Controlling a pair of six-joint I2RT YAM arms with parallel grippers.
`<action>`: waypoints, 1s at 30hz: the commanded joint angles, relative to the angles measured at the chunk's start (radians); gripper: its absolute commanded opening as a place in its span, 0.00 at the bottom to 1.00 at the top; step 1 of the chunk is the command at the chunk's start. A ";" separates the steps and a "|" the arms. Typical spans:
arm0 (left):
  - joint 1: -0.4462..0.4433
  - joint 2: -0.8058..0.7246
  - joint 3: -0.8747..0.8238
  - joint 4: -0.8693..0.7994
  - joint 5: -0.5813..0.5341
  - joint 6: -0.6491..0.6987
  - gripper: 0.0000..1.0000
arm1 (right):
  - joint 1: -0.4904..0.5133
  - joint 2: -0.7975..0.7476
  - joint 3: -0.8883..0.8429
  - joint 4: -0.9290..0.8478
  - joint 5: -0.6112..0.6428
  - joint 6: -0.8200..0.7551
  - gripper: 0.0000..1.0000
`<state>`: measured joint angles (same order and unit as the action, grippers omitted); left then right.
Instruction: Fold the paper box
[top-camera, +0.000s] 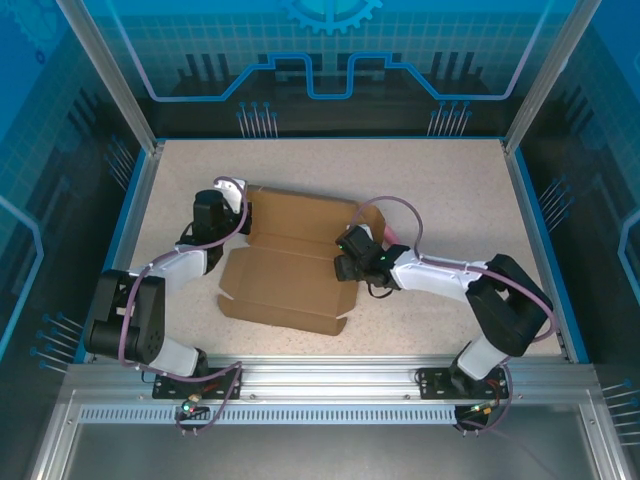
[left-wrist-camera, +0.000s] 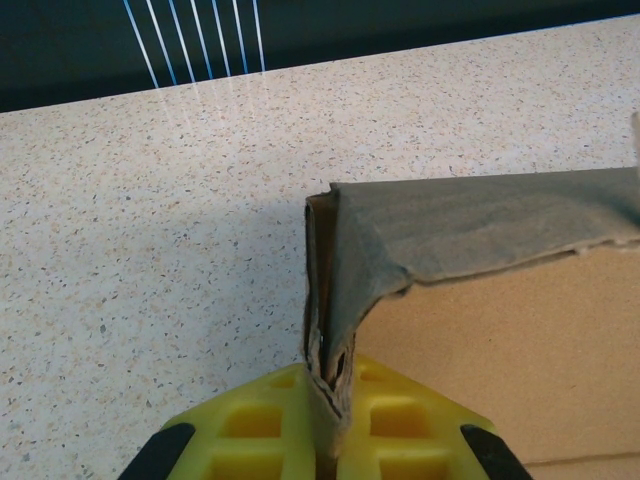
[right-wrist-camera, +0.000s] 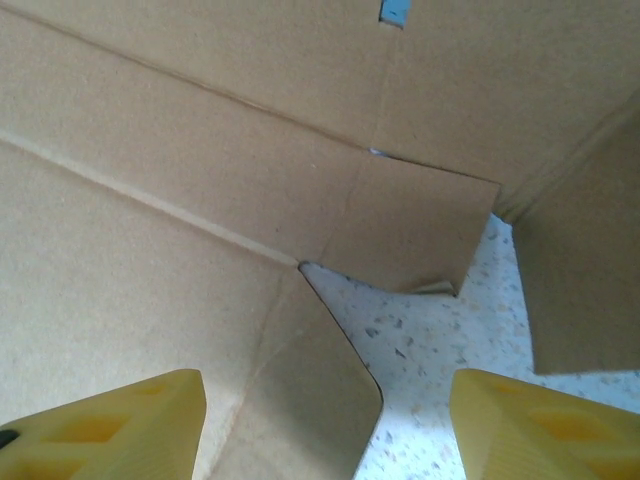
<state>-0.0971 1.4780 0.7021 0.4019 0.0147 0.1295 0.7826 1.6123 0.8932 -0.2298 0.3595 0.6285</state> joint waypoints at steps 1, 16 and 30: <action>-0.001 -0.026 -0.015 0.043 0.012 -0.021 0.00 | -0.005 0.037 -0.034 0.076 0.017 0.045 0.69; -0.001 -0.023 -0.012 0.043 0.016 -0.023 0.00 | -0.047 0.131 -0.020 0.128 0.062 0.072 0.73; -0.001 -0.019 -0.012 0.046 0.022 -0.026 0.00 | -0.080 0.101 -0.022 0.274 -0.031 -0.033 0.70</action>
<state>-0.0956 1.4780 0.7017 0.4145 0.0143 0.1291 0.7120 1.7348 0.8757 -0.0219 0.3584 0.6346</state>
